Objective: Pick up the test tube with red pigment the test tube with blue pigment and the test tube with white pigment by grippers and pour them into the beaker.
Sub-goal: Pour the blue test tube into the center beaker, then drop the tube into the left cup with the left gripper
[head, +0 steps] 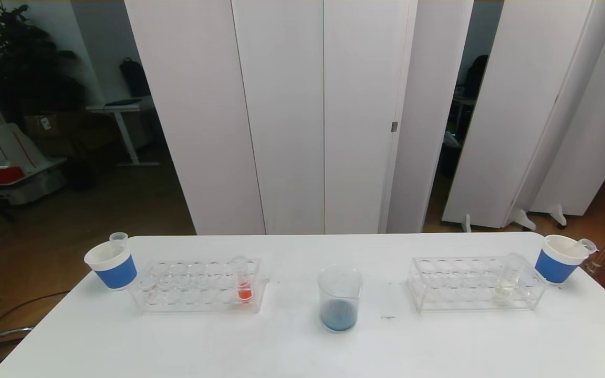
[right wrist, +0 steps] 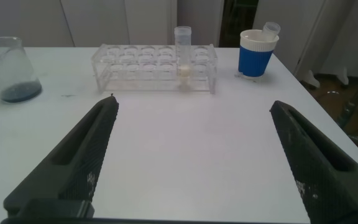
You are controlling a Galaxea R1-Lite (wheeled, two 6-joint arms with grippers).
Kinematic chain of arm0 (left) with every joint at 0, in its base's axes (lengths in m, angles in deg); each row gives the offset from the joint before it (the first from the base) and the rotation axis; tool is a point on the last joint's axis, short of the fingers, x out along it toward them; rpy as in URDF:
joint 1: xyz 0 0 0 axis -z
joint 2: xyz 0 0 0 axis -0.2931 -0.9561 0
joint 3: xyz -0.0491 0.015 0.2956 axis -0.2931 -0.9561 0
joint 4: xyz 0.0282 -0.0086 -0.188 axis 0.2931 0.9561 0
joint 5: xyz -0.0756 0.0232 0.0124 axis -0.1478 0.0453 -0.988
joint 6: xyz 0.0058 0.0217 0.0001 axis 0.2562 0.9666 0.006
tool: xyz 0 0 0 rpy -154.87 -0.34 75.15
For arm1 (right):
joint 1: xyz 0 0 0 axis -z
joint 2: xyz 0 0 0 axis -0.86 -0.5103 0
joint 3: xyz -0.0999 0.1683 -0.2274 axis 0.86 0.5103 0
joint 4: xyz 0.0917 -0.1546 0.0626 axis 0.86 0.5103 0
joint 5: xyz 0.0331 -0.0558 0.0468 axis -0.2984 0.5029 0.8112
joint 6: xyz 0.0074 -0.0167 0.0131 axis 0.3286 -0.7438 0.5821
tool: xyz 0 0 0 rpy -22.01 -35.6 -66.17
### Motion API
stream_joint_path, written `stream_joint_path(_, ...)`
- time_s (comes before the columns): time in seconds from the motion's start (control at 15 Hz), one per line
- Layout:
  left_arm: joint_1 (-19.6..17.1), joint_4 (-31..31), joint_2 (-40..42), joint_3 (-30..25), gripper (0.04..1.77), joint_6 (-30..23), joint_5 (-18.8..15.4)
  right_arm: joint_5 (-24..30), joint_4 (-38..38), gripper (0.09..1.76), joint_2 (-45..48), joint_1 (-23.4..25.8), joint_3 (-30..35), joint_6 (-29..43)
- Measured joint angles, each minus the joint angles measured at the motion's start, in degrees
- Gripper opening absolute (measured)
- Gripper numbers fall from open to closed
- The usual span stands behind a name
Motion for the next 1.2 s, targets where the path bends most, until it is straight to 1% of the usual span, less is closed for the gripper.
stream_joint_path(0.07,0.2,-0.2,2.5,-1.6,1.75,0.4,-1.7,0.0,0.0,1.75,0.0,0.0,0.0,0.0)
stream_joint_path(0.13,0.3,-0.4,4.2,-2.9,1.75,0.6,-2.3,0.0,0.0,1.75,0.0,0.0,0.0,0.0)
stream_joint_path(0.33,0.4,-1.5,6.6,-8.9,1.75,1.4,-2.6,0.0,0.0,1.75,0.0,0.0,0.0,0.0)
stream_joint_path(0.4,0.4,-3.5,6.9,-11.5,1.75,1.3,-2.6,0.0,0.0,1.75,0.0,0.0,0.0,0.0)
stream_joint_path(0.53,0.5,-11.6,7.2,-17.8,1.75,1.0,-2.8,0.0,0.0,1.75,0.0,0.0,0.0,0.0)
stream_joint_path(0.6,0.5,-16.3,7.3,-20.7,1.75,0.8,-3.6,0.0,0.0,1.75,0.0,0.0,0.0,0.0)
stream_joint_path(0.67,0.5,-18.7,7.3,-22.8,1.75,0.9,-5.8,0.0,0.0,1.75,0.0,0.0,0.0,0.0)
stream_joint_path(0.73,0.5,-18.8,7.3,-24.0,1.75,1.0,-7.0,0.0,0.0,1.75,0.0,0.0,0.0,0.0)
stream_joint_path(0.87,0.5,-17.5,7.4,-24.8,1.75,0.6,-7.4,0.0,0.0,1.75,0.0,0.0,0.0,0.0)
stream_joint_path(1.0,0.5,-13.6,7.4,-25.1,1.75,-0.4,-8.2,0.0,0.0,1.75,0.0,0.0,0.0,0.0)
stream_joint_path(1.07,0.5,-12.9,7.4,-25.1,1.75,-1.5,-8.1,0.0,0.0,1.75,0.0,0.0,0.0,0.0)
stream_joint_path(1.2,0.5,-13.3,7.4,-25.1,1.75,-2.2,-8.0,0.0,0.0,1.75,0.0,0.0,0.0,0.0)
